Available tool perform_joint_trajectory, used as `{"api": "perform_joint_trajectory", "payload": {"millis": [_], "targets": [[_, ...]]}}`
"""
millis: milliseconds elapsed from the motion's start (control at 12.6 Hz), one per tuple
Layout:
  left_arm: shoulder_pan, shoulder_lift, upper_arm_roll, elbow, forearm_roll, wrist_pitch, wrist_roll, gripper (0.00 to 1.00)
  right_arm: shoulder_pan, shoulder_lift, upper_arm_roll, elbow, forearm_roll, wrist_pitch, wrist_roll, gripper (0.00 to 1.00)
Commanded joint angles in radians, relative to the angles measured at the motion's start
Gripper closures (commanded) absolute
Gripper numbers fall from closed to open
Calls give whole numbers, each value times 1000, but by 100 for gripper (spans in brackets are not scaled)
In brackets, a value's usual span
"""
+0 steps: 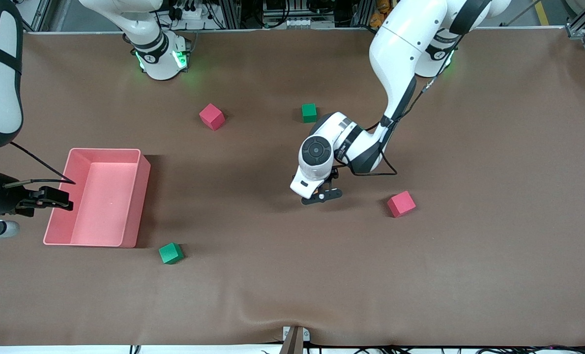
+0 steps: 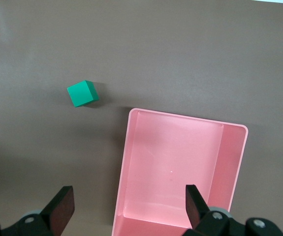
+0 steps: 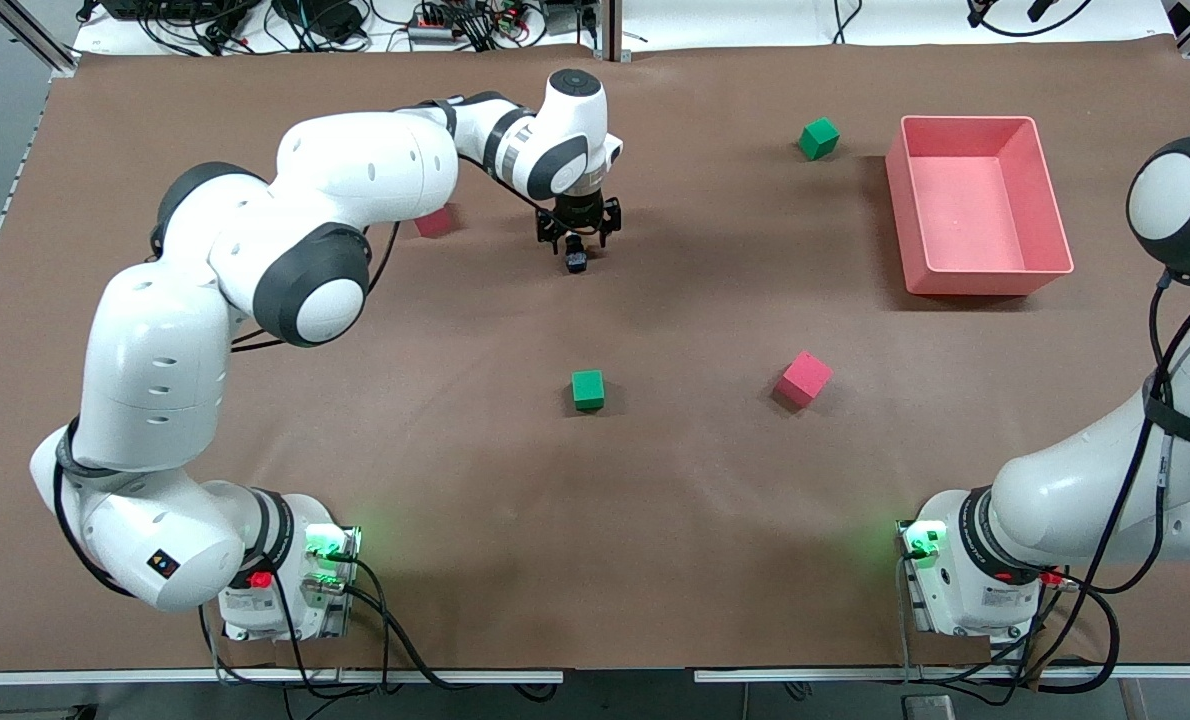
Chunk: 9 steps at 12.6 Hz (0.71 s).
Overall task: Place and upright button with both arms
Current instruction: 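Close the left gripper on the button while the right arm returns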
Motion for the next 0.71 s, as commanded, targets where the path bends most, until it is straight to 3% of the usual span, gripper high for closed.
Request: {"api": "perform_joint_trajectory", "payload": {"millis": [0,159,397,635], "targets": [[-10,-4,8,-23,26,23,-33,15,-11,-21,14,-22,17,1,-6,0],[-10,-4,8,-34,38,24,-37,17,-10,-26,12,-22,16,-4,-4,0],[-9,-15,6,-32,43,24,-37,28,-30,-39,12,-25,16,-16,-4,0],[-13,-15,6,-25,43,24,-37,40,-22,-181,11,-138,14,-35,55,0]]}}
